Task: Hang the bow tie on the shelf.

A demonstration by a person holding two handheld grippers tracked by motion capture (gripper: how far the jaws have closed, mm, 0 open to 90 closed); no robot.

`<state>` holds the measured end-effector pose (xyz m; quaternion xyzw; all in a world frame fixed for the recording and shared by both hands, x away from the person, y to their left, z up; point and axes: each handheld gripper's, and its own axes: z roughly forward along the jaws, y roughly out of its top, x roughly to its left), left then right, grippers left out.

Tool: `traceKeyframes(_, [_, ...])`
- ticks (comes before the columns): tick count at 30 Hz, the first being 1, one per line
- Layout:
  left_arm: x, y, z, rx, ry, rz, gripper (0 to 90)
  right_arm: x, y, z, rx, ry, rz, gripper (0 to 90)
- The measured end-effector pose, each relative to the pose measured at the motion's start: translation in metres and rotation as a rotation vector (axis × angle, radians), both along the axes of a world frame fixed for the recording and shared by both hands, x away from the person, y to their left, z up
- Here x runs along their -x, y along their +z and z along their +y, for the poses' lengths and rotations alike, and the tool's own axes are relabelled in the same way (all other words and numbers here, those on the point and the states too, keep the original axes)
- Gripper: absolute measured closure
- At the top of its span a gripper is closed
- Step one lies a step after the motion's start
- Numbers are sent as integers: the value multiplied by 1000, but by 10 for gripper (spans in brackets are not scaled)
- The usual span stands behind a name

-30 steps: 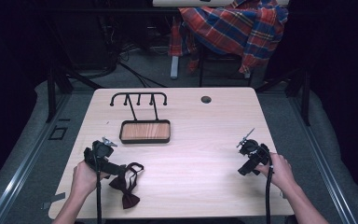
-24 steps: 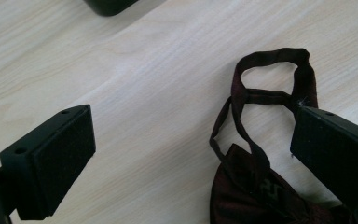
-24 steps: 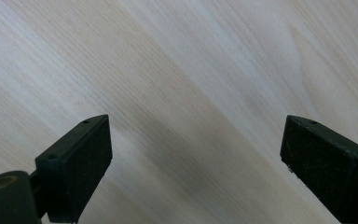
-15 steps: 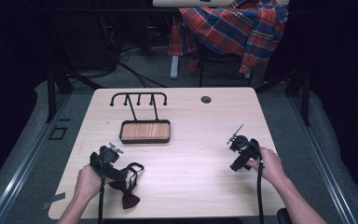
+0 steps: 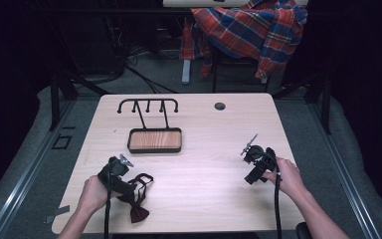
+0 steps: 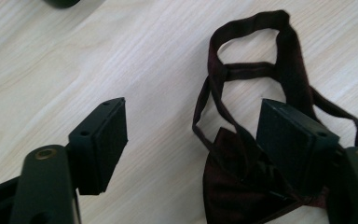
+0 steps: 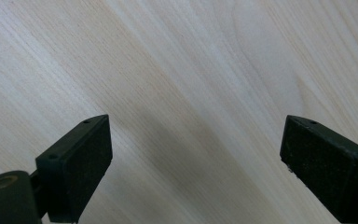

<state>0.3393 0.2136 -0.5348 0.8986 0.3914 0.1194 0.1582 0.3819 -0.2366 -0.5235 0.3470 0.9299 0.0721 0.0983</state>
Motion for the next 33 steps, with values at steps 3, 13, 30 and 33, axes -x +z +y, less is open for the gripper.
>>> traceKeyframes(3, [-7,-3,-3,-12,-18,-1,285,-1,1,1,32,17,-2,87])
traceKeyframes(13, [-15,-6,-20,-31,-87,22,381,4,1,-7,20,-3,7,88])
traceKeyframes(30, [-15,-14,-31,-48,-162,71,750,7,1,-14,21,-19,7,89])
traceKeyframes(33, [-13,-14,-34,-58,-179,79,826,7,1,-16,21,-28,0,89])
